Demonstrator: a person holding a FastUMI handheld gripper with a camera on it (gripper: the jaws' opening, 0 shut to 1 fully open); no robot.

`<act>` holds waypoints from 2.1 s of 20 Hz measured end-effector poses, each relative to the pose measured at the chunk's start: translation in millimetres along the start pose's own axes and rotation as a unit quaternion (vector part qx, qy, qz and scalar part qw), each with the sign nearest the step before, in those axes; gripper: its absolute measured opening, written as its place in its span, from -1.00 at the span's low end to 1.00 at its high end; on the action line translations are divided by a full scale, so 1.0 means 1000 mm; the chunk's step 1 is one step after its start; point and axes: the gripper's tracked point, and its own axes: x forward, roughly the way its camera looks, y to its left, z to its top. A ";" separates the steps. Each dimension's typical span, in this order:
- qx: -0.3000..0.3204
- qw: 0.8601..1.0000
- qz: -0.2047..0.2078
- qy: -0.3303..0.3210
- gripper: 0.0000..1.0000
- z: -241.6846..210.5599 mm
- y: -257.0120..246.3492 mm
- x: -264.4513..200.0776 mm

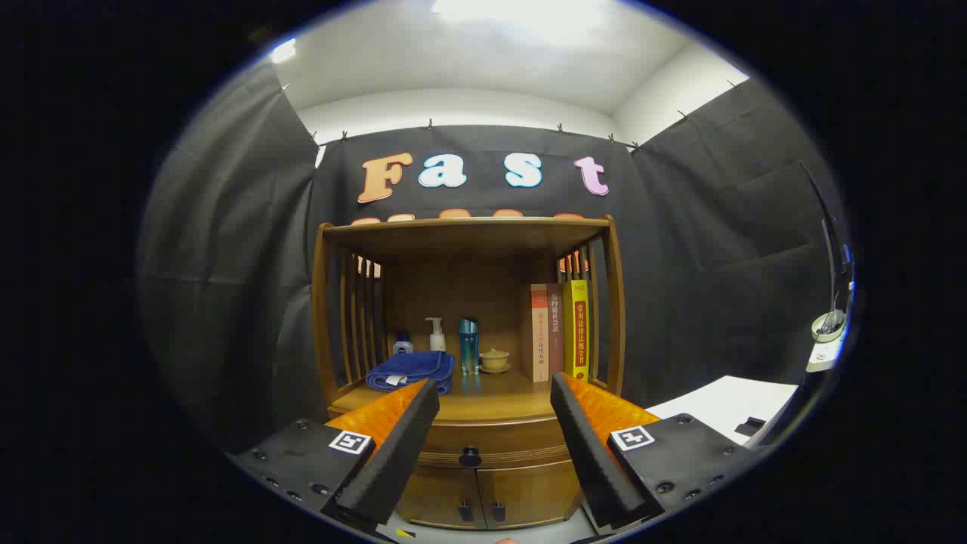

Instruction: Pull open the drawer, take out the items inside it, and place them on the countertop above the cabinet.

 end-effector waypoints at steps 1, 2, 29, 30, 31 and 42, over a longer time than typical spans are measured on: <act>-0.003 1.000 0.000 0.000 0.98 0.001 0.001 0.000; -0.006 1.000 0.001 -0.001 0.98 0.001 0.002 -0.001; -0.002 1.000 0.006 0.016 0.99 -0.054 0.003 0.017; 0.001 1.000 0.011 0.016 0.99 -0.066 0.006 0.021; 0.004 1.000 0.020 0.018 0.99 -0.081 0.010 0.023; 0.055 0.989 0.072 0.121 0.98 -0.272 0.032 0.074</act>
